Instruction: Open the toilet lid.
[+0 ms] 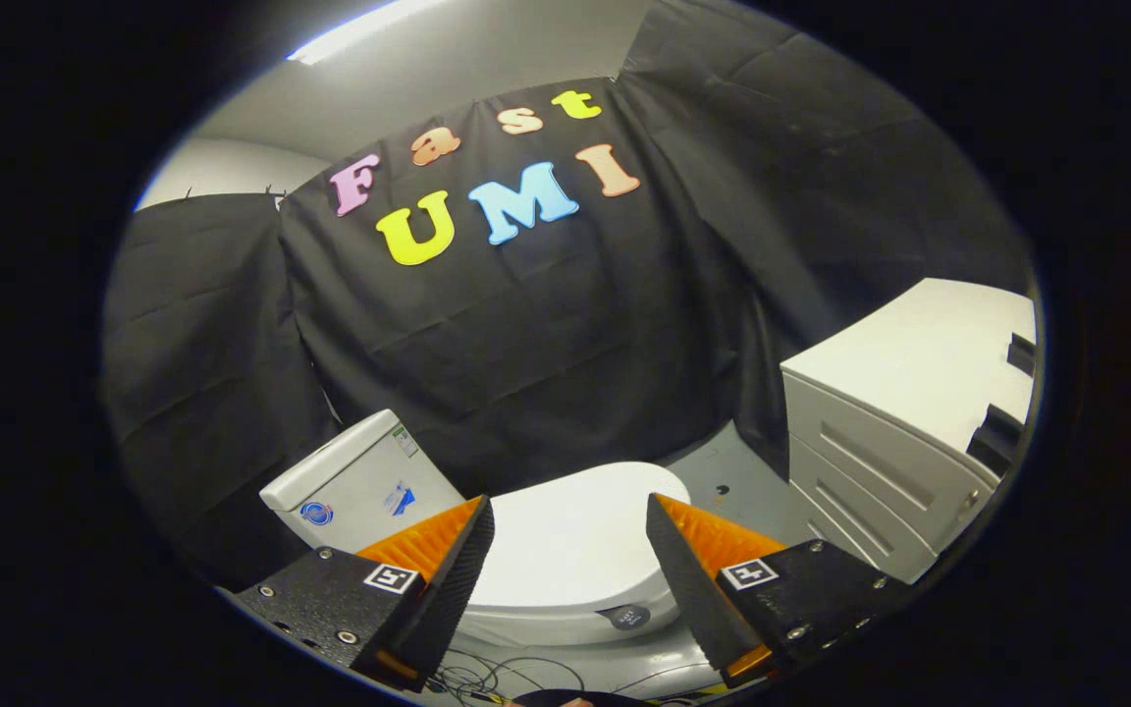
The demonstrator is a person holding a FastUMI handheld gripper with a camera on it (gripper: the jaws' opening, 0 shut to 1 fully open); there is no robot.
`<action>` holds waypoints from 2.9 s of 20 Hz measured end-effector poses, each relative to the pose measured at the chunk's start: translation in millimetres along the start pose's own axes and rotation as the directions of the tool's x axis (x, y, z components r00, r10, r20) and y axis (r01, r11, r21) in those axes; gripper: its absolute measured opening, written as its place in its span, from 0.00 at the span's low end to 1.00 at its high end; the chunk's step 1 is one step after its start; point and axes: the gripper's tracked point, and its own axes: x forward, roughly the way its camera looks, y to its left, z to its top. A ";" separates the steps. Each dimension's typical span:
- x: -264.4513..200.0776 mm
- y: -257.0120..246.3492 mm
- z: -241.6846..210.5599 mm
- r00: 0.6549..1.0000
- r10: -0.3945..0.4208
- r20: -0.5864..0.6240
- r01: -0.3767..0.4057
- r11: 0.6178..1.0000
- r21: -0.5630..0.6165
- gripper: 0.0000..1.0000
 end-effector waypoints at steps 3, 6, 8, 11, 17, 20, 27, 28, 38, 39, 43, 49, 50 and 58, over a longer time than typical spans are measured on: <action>15.3 -0.3 -37.2 0.998 -0.002 -0.066 0.008 0.996 0.089 0.96; 25.0 1.1 -74.8 0.992 0.009 -0.125 0.016 0.980 0.198 0.95; 30.5 0.1 -95.9 0.987 0.012 -0.159 0.033 0.959 0.280 0.95; 34.8 -12.4 -122.2 0.983 0.004 -0.184 0.068 0.923 0.379 0.94; 52.4 -38.9 -176.5 0.968 -0.008 -0.249 0.144 0.835 0.531 0.94; 55.8 -53.8 -198.8 0.960 -0.032 -0.277 0.190 0.802 0.566 0.94; 68.0 -74.7 -219.1 0.955 -0.038 -0.294 0.226 0.735 0.639 0.94; 70.5 -76.8 -221.9 0.955 -0.034 -0.296 0.228 0.722 0.653 0.93; 100.9 -85.6 -227.6 0.973 0.011 -0.232 0.182 0.586 0.790 0.55; 102.2 -85.8 -225.7 0.975 0.018 -0.219 0.168 0.583 0.795 0.54; 106.2 -82.0 -238.0 0.972 0.057 -0.226 0.153 0.578 0.802 0.31; 106.6 -82.5 -227.4 0.985 0.070 -0.159 0.090 0.576 0.812 0.09; 106.9 -80.3 -228.9 0.985 0.064 -0.161 0.093 0.591 0.802 0.02; 108.5 -77.8 -227.9 0.981 0.024 -0.195 0.123 0.701 0.703 0.00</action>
